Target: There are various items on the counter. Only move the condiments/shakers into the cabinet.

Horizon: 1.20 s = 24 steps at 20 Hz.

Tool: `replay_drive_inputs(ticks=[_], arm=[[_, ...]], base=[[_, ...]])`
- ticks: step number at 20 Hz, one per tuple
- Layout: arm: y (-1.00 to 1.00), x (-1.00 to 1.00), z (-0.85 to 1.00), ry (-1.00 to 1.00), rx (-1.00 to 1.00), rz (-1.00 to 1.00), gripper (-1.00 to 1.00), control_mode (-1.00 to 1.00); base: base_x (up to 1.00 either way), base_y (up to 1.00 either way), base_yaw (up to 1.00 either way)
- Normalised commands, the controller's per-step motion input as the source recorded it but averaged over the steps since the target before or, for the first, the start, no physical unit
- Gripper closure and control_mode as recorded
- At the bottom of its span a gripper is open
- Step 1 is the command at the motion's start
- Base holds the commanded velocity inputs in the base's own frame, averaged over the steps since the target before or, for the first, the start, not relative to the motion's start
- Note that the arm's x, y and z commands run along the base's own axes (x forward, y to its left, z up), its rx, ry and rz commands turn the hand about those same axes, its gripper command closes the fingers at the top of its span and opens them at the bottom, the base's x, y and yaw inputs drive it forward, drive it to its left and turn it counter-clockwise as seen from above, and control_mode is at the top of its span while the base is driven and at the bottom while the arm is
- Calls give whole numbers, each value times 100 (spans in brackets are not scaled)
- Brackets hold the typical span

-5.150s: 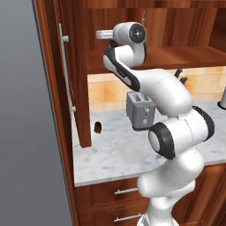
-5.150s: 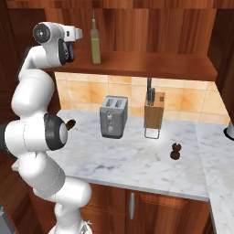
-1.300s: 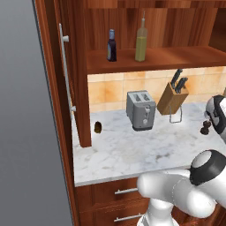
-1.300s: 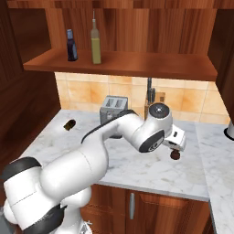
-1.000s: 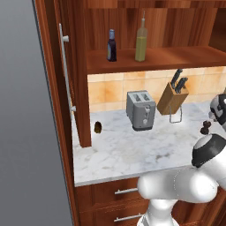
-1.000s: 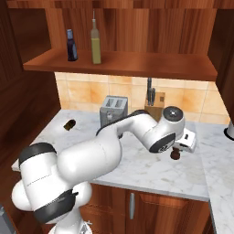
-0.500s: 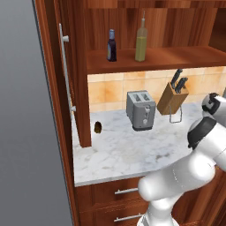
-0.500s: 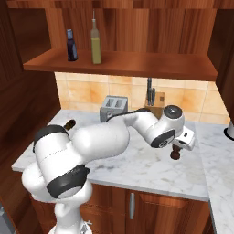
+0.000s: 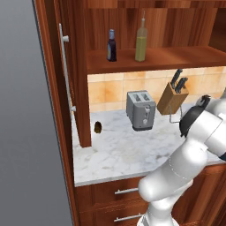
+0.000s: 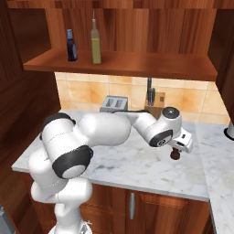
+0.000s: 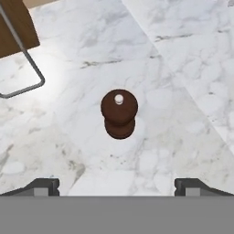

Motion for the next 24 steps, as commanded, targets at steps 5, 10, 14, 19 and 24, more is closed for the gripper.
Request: replay_drive_inputs(ticks=[5,10,14,19,24], arm=[[-13,15,-30,0,0,-4,-100,-100],[-17,22,-26,0,0,-3,-100,-100],[-18,25,-19,0,0,-3,-100,-100],[-18,29,-17,-1,0,-2,-100,-100],[-9,29,-10,0,0,0,-100,-100]], base=[[0,0,0],[0,0,0],[0,0,0],[0,0,0],[0,0,0]])
